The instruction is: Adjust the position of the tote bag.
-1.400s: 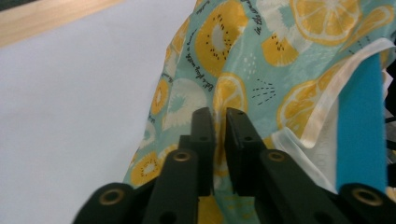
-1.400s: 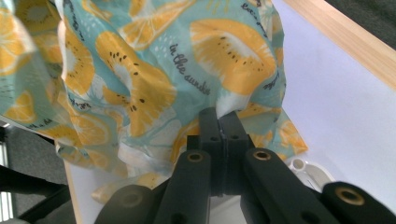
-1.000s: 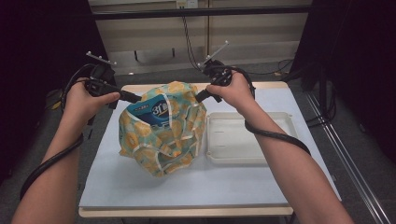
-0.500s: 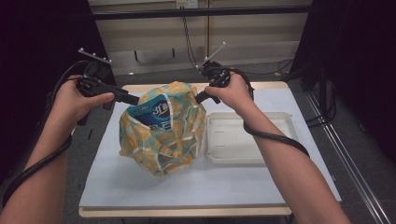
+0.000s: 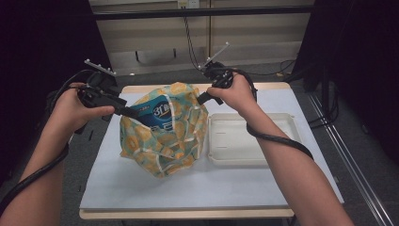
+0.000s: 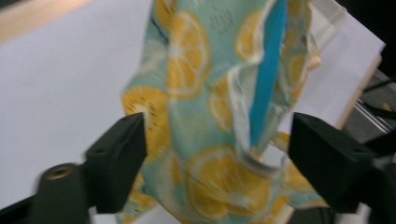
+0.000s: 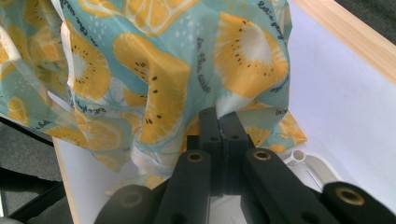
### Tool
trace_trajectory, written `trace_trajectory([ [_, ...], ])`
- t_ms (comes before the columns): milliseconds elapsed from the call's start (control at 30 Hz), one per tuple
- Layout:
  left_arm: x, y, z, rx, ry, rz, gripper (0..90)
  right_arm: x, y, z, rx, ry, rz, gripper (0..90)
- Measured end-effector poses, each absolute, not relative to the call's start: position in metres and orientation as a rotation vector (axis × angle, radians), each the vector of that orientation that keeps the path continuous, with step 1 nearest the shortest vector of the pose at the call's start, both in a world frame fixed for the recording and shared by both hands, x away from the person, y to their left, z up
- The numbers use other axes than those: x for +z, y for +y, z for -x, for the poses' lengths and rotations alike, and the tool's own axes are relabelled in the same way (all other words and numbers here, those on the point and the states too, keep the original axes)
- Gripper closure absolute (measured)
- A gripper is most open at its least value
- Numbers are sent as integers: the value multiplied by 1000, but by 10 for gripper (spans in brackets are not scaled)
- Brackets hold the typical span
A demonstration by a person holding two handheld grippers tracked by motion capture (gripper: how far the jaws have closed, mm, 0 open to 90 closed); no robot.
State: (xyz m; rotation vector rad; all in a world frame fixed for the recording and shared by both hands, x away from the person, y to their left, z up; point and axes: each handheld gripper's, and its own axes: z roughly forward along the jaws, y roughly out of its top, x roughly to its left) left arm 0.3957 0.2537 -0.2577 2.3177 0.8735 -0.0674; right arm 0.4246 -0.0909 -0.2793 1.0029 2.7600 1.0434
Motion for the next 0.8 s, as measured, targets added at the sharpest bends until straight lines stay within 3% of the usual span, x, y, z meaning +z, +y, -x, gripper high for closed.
trace_trajectory([
  [67,-259,255,-395,-54,856,-2349,245,-279,-92,-424,1048,2755,-1009,900],
  [167,-260,256,-393,-73,846,-2342,408,-278,-94,-424,1044,2751,-996,900],
  [300,-256,256,-392,-59,819,-2384,753,-277,-96,-424,1045,2746,-1000,899],
  [367,-251,256,-391,-70,844,-2378,838,-277,-97,-424,1044,2742,-1004,899],
  [567,-235,254,-391,-60,864,-2409,863,-278,-98,-421,1049,2740,-1007,899],
  [800,-207,259,-396,2,875,-2319,887,-277,-105,-421,1051,2728,-1030,899],
])
